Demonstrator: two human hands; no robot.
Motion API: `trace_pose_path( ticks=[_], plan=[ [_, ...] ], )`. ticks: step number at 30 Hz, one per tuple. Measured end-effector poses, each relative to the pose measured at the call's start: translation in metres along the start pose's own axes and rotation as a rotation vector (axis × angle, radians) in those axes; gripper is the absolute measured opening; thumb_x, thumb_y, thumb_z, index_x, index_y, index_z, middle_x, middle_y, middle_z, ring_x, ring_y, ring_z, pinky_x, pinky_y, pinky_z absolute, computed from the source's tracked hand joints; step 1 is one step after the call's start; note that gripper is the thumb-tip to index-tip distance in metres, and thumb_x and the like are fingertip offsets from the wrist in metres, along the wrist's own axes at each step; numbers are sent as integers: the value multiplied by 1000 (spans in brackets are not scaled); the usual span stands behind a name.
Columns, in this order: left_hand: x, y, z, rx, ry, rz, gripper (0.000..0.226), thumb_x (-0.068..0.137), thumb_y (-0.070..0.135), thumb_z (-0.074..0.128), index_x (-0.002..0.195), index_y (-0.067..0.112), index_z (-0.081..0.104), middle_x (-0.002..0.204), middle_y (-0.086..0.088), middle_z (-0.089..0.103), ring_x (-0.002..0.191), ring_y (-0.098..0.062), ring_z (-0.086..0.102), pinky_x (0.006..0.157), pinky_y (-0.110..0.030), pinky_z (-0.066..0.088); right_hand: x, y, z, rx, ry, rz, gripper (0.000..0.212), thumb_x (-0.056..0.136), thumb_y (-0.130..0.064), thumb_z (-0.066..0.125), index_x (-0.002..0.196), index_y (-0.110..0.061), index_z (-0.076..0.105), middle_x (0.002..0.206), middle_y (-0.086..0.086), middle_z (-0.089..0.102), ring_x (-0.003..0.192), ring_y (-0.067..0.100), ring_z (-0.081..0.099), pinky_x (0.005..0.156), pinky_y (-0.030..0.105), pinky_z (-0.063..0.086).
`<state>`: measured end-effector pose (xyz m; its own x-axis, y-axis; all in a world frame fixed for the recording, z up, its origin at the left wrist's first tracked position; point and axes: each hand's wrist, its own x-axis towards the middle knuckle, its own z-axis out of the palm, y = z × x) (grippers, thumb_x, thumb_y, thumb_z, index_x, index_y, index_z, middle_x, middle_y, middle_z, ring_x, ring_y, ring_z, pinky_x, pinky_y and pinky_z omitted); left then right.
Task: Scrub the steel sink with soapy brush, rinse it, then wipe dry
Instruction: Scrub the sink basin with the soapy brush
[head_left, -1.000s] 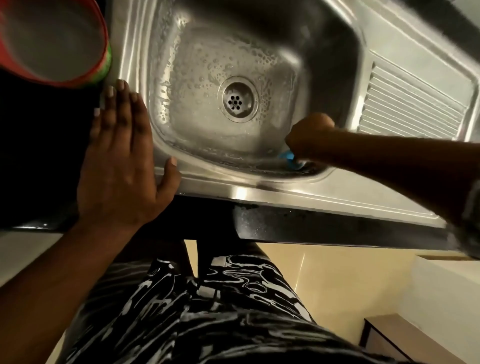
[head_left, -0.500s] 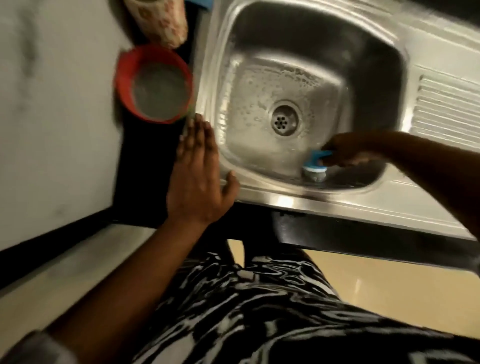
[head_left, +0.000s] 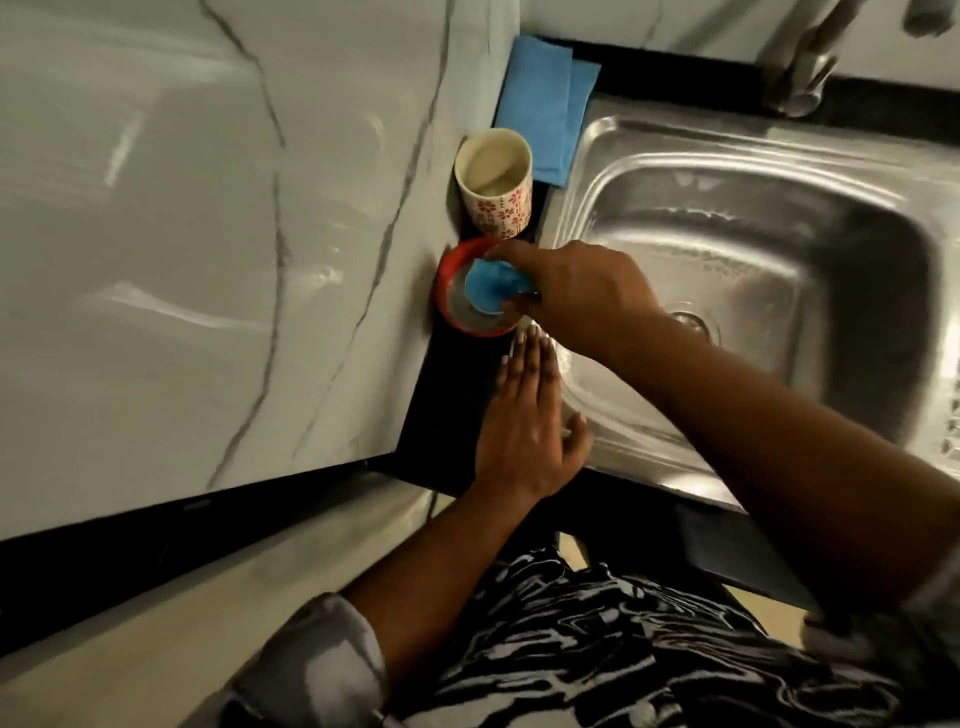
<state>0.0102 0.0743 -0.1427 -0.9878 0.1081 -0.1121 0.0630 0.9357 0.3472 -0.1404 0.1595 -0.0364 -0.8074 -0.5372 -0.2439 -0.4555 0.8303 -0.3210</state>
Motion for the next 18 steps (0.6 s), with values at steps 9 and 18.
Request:
trace_pose_path(
  ticks=[9, 18],
  plan=[
    [-3, 1, 0, 13, 31, -64, 83, 93, 48, 56, 153, -8, 43, 162, -31, 38, 159, -41, 21, 131, -52, 17, 33, -31, 19, -101, -53, -11, 40, 102, -39, 55, 141, -35, 51, 110, 5, 67, 97, 31, 68, 72, 40, 51],
    [0, 0, 2, 27, 16, -54, 83, 95, 50, 52, 155, -6, 40, 164, -30, 36, 160, -41, 18, 130, -54, 17, 37, -31, 21, -20, -41, 19, 38, 97, -46, 61, 134, -37, 55, 108, 0, 68, 95, 27, 67, 70, 38, 51]
  ],
)
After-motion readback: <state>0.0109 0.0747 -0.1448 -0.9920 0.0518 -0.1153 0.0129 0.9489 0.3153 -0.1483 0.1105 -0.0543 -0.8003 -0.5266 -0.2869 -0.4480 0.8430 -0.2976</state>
